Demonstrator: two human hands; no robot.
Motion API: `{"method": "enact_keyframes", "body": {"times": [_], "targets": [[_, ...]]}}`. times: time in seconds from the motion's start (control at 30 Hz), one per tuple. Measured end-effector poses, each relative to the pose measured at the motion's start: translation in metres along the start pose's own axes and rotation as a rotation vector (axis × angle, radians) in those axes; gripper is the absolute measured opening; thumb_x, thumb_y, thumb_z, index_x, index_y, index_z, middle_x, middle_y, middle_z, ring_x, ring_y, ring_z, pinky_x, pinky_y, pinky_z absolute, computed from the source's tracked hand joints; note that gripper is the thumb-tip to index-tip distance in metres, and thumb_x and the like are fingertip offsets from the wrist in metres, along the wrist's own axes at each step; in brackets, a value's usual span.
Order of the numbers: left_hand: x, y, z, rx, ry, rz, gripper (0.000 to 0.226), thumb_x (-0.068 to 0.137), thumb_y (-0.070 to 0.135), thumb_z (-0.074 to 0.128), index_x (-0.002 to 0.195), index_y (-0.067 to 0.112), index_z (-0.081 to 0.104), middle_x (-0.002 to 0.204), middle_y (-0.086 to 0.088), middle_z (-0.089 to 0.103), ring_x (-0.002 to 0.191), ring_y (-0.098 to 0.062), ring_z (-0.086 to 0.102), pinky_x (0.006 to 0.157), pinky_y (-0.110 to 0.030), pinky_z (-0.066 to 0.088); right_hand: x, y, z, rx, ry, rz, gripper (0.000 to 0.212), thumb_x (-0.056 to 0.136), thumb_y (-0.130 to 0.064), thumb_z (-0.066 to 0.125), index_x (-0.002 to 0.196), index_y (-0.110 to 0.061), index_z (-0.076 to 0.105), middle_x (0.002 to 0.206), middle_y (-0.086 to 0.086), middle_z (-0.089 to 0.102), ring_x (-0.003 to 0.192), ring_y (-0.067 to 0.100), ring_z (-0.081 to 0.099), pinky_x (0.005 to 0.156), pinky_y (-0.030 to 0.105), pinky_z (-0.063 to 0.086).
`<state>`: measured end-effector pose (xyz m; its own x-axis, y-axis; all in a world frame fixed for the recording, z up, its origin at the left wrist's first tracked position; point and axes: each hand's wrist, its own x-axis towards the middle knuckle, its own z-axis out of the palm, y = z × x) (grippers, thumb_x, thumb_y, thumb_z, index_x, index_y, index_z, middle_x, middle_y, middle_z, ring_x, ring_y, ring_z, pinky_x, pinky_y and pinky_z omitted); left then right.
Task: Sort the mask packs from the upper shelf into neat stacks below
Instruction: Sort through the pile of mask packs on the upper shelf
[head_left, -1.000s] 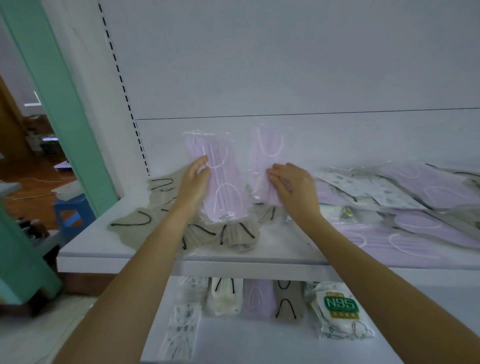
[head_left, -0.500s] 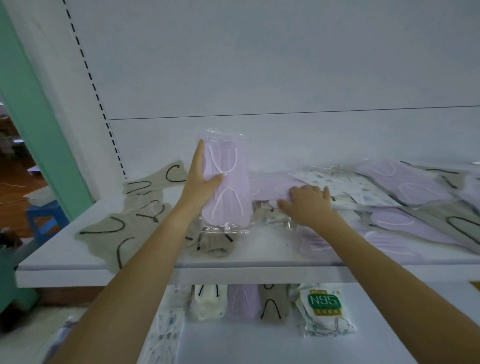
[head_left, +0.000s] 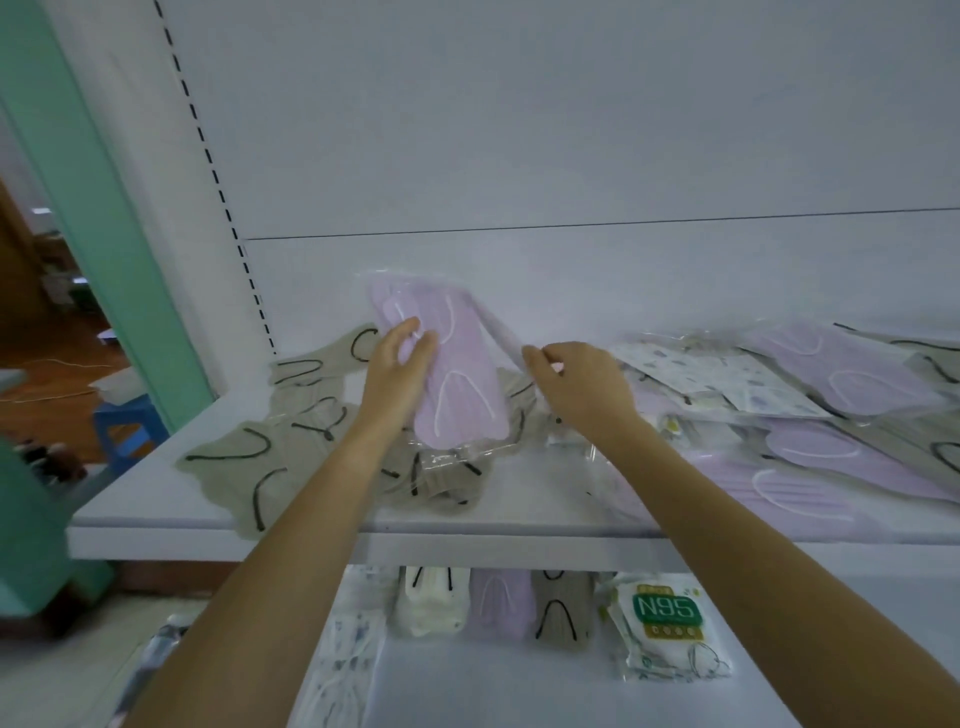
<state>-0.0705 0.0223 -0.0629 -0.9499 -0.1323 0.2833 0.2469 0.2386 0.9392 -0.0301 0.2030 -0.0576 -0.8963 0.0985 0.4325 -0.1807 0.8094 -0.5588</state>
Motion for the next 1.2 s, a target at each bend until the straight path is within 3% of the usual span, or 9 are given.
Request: {"method": "enact_keyframes", "body": {"times": [0.2, 0.27, 0.4, 0.6, 0.8, 0.97, 1.07, 1.13, 1.2], "targets": [[-0.005, 0.000, 0.005, 0.037, -0.077, 0.036, 0.050, 0.089, 0.029, 0.062, 0.136, 0.018, 0.046, 0.136, 0.007, 0.042, 0.127, -0.007, 0.037, 0.099, -0.021, 0.029, -0.018, -0.018, 0.024, 0.204, -0.423, -0.304, 0.029, 0.101, -0.021, 0.037, 0.098, -0.009, 0.064, 0.114, 0.011, 0.060, 0.111, 0.024, 0.050, 0.095, 0.029, 0.031], [-0.004, -0.004, 0.004, 0.030, -0.076, 0.020, 0.052, 0.089, 0.031, 0.062, 0.136, 0.019, 0.045, 0.143, 0.005, 0.040, 0.132, -0.011, 0.036, 0.101, -0.022, 0.030, -0.019, -0.010, 0.022, 0.081, -0.428, -0.360, 0.035, 0.101, -0.022, 0.037, 0.130, -0.011, 0.054, 0.143, 0.008, 0.043, 0.133, 0.019, 0.034, 0.103, 0.012, 0.012], [-0.003, -0.004, 0.007, 0.064, -0.113, 0.013, 0.052, 0.090, 0.026, 0.061, 0.138, 0.017, 0.044, 0.146, 0.002, 0.038, 0.133, -0.012, 0.034, 0.099, -0.020, 0.029, -0.027, -0.002, 0.025, 0.030, -0.523, -0.445, 0.037, 0.100, -0.025, 0.038, 0.137, -0.019, 0.047, 0.153, 0.002, 0.028, 0.141, 0.015, 0.021, 0.104, 0.010, 0.004], [0.001, -0.005, 0.006, 0.153, -0.116, 0.053, 0.055, 0.087, 0.002, 0.058, 0.138, 0.015, 0.044, 0.144, -0.002, 0.039, 0.133, -0.016, 0.036, 0.107, -0.025, 0.028, -0.007, 0.012, -0.002, 0.151, -0.330, -0.239, 0.032, 0.097, -0.018, 0.047, 0.127, -0.013, 0.057, 0.140, 0.002, 0.047, 0.127, 0.017, 0.043, 0.098, 0.015, 0.027], [0.006, -0.006, -0.001, 0.124, -0.092, 0.083, 0.058, 0.090, -0.006, 0.039, 0.142, 0.020, 0.036, 0.146, 0.004, 0.032, 0.135, -0.010, 0.029, 0.096, -0.016, 0.026, 0.043, 0.068, -0.021, -0.419, -0.464, 0.175, 0.044, 0.094, -0.029, 0.042, 0.136, -0.016, 0.041, 0.142, 0.010, 0.043, 0.130, 0.029, 0.037, 0.109, 0.042, 0.027], [0.005, -0.008, -0.005, 0.139, -0.020, 0.048, 0.052, 0.092, -0.003, 0.030, 0.137, 0.020, 0.043, 0.144, 0.001, 0.033, 0.113, -0.016, 0.050, 0.077, -0.007, 0.040, 0.046, 0.061, -0.014, -0.573, -0.293, 0.052, 0.029, 0.092, -0.026, 0.044, 0.111, -0.017, 0.063, 0.115, 0.007, 0.059, 0.113, 0.029, 0.047, 0.109, 0.041, 0.023], [0.005, -0.009, -0.005, 0.100, 0.046, 0.028, 0.048, 0.095, 0.002, 0.032, 0.139, 0.017, 0.041, 0.145, -0.002, 0.033, 0.114, -0.018, 0.050, 0.080, -0.008, 0.038, 0.041, 0.054, -0.014, -0.342, -0.076, 0.062, 0.029, 0.088, -0.015, 0.043, 0.059, -0.016, 0.046, 0.065, 0.005, 0.048, 0.073, 0.026, 0.043, 0.076, 0.032, 0.037], [0.003, -0.009, -0.006, 0.067, 0.051, 0.014, 0.043, 0.098, 0.009, 0.035, 0.141, 0.016, 0.038, 0.146, -0.002, 0.035, 0.128, -0.018, 0.042, 0.095, -0.017, 0.033, 0.037, 0.043, -0.013, -0.068, 0.090, 0.073, 0.035, 0.087, -0.013, 0.046, 0.054, -0.013, 0.038, 0.057, 0.005, 0.037, 0.064, 0.025, 0.038, 0.054, 0.030, 0.028], [0.002, -0.007, -0.005, 0.038, 0.037, -0.011, 0.036, 0.101, 0.020, 0.037, 0.136, 0.018, 0.043, 0.137, 0.003, 0.041, 0.126, -0.013, 0.041, 0.096, -0.019, 0.030, 0.028, 0.025, -0.008, 0.092, 0.212, 0.012, 0.031, 0.092, -0.017, 0.048, 0.064, -0.006, 0.057, 0.068, 0.008, 0.050, 0.069, 0.025, 0.047, 0.057, 0.032, 0.033]]}}
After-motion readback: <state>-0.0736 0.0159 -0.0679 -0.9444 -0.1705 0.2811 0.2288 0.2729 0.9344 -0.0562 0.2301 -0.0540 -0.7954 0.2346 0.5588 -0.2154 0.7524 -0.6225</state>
